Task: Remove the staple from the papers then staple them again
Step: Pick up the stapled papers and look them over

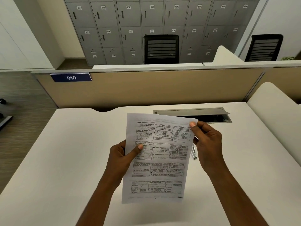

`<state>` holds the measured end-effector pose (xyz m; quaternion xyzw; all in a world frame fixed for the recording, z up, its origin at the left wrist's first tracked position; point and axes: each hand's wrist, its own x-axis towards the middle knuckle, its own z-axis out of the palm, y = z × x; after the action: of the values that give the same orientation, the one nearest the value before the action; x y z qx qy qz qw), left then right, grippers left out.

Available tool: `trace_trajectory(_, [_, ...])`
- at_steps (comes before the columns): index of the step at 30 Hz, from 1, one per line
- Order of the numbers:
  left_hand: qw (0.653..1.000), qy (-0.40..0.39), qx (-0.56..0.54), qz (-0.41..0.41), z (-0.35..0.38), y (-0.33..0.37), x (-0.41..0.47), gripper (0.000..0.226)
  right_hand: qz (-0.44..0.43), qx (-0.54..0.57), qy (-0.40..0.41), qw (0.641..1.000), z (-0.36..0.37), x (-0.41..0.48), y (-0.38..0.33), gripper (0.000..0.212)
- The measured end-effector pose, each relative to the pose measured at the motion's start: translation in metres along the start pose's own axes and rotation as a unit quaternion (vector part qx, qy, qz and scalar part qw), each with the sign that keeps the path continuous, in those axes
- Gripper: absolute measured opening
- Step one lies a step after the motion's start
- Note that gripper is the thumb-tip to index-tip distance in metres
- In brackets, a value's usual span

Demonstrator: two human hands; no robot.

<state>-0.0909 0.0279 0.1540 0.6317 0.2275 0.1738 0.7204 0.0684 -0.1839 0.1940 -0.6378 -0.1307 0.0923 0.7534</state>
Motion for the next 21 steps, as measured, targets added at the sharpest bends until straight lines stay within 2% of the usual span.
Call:
trace_trajectory(12, [1.0,0.01,0.001,-0.006,-0.002,-0.003,0.003,0.019,0.044,-0.009,-0.009,0.999,-0.001,-0.007,0.022,0.019])
trace_trajectory(21, [0.996,-0.002,0.091,-0.011,-0.01,0.001,0.025,0.015,0.089,0.003,0.013,0.996,0.001,-0.008,0.041,0.012])
